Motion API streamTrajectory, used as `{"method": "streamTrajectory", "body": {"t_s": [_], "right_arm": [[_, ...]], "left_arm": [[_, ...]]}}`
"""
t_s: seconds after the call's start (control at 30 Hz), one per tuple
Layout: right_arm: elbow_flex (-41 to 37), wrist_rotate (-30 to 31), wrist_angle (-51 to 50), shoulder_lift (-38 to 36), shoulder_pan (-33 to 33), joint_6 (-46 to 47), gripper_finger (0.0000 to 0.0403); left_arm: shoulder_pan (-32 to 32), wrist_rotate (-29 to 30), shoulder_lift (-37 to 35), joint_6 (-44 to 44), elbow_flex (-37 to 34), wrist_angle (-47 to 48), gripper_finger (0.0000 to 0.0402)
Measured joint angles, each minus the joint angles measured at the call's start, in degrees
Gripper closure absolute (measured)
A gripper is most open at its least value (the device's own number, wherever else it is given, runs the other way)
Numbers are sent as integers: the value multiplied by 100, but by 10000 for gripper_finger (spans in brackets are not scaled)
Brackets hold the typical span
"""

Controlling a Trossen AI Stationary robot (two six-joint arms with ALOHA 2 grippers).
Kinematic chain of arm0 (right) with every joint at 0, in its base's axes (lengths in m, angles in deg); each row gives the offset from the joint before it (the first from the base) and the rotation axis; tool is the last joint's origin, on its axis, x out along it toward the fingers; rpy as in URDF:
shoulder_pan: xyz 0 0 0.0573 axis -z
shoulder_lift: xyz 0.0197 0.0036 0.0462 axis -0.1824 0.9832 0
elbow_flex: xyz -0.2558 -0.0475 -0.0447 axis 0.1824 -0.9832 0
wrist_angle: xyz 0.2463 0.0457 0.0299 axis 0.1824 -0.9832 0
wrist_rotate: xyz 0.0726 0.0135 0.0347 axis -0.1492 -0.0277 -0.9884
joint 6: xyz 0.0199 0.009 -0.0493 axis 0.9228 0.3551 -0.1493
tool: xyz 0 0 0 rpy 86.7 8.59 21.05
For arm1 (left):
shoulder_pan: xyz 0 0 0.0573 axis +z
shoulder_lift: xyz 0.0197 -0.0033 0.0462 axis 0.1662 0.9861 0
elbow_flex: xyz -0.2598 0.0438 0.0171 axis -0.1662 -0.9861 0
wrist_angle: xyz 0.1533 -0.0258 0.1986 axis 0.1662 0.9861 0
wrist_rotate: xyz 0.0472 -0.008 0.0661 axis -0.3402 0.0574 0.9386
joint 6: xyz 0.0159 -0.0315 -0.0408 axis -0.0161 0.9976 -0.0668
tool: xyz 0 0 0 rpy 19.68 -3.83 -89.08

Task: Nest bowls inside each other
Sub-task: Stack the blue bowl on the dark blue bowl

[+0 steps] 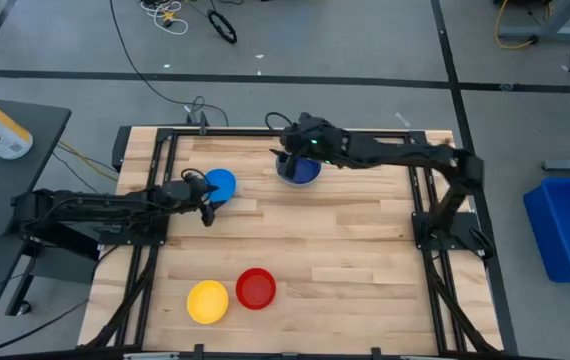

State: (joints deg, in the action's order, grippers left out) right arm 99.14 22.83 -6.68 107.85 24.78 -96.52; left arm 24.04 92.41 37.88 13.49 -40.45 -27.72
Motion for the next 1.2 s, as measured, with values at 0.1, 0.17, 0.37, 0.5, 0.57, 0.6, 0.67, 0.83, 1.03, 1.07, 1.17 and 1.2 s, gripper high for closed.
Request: {"method": "streamTrajectory", "body": {"t_s": [0.1,0.17,0.37,0.5,0.57,0.6,0.67,0.83,1.03,1.07,1.17,1.2], "right_arm": [[-54,478,-208,-613,-357,-25,167],[-54,916,-530,-1010,-636,-12,170],[-56,2036,-2106,-1856,-1516,738,182],[-60,2198,-3339,-2043,-1998,1648,194],[-66,2200,-3879,-2034,-2201,2014,202],[-75,2200,-4130,-2025,-2296,2180,206],[-201,2206,-4250,-2009,-2451,2373,214],[-794,2815,-3985,-2060,-2690,2405,236],[-1407,4105,-3885,-2153,-2846,2870,258],[-1540,4339,-3868,-2207,-2914,2999,260],[-2137,5038,-3795,-2476,-3213,3490,264],[-2373,5228,-3717,-2594,-3323,3646,264]], "left_arm": [[-2,-214,313,74,0,-198,123],[-2,-248,502,78,11,-230,123],[-2,-250,1115,78,114,-373,161],[-2,-227,1501,77,118,-621,217],[-2,-178,1669,38,118,-790,256],[-2,-174,1741,-30,120,-889,281],[-2,-186,1890,-205,120,-1125,340],[-6,-343,2130,-669,424,-1556,393],[-8,-767,2577,-1474,1522,-1812,395],[-8,-849,2707,-1602,1721,-1775,395],[-6,-1104,3283,-1947,2360,-1850,395],[-6,-1156,3525,-2038,2568,-1837,395]]}}
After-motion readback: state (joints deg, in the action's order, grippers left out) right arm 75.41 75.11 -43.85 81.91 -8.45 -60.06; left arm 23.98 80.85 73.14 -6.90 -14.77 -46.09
